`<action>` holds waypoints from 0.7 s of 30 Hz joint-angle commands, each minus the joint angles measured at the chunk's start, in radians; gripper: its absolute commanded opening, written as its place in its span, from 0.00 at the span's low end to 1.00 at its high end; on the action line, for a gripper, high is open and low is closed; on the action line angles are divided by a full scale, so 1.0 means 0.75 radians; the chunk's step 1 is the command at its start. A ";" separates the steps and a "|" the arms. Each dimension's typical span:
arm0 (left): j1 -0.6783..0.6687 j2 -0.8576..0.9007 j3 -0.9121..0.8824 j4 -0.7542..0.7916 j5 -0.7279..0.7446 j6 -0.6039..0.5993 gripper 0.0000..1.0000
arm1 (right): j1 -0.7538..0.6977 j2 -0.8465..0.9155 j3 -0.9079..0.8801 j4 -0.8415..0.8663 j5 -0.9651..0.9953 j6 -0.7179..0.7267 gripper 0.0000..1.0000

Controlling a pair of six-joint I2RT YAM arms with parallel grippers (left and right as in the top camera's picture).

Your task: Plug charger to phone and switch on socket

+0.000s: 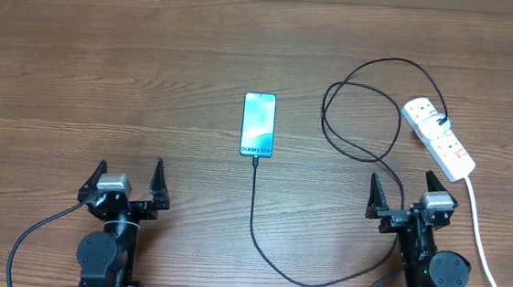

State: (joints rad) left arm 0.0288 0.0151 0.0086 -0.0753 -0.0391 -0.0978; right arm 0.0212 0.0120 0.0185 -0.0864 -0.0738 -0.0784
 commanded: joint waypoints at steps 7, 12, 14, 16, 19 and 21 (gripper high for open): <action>0.004 -0.016 -0.006 0.006 -0.084 0.040 1.00 | 0.008 -0.012 -0.013 0.008 0.003 0.008 1.00; 0.004 -0.016 -0.005 0.001 -0.051 0.102 0.99 | 0.008 -0.012 -0.013 0.008 0.003 0.008 1.00; 0.004 -0.016 -0.005 0.001 -0.049 0.102 1.00 | 0.008 -0.012 -0.013 0.008 0.003 0.008 1.00; 0.004 -0.016 -0.005 0.000 -0.046 0.101 1.00 | 0.008 -0.012 -0.013 0.008 0.003 0.008 1.00; 0.004 -0.016 -0.005 0.000 -0.046 0.101 1.00 | 0.008 -0.012 -0.013 0.008 0.003 0.008 1.00; 0.004 -0.016 -0.005 0.000 -0.045 0.101 0.99 | 0.008 -0.012 -0.013 0.008 0.003 0.008 1.00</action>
State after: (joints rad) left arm 0.0288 0.0151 0.0086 -0.0746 -0.0792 -0.0479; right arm 0.0212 0.0120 0.0185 -0.0860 -0.0734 -0.0784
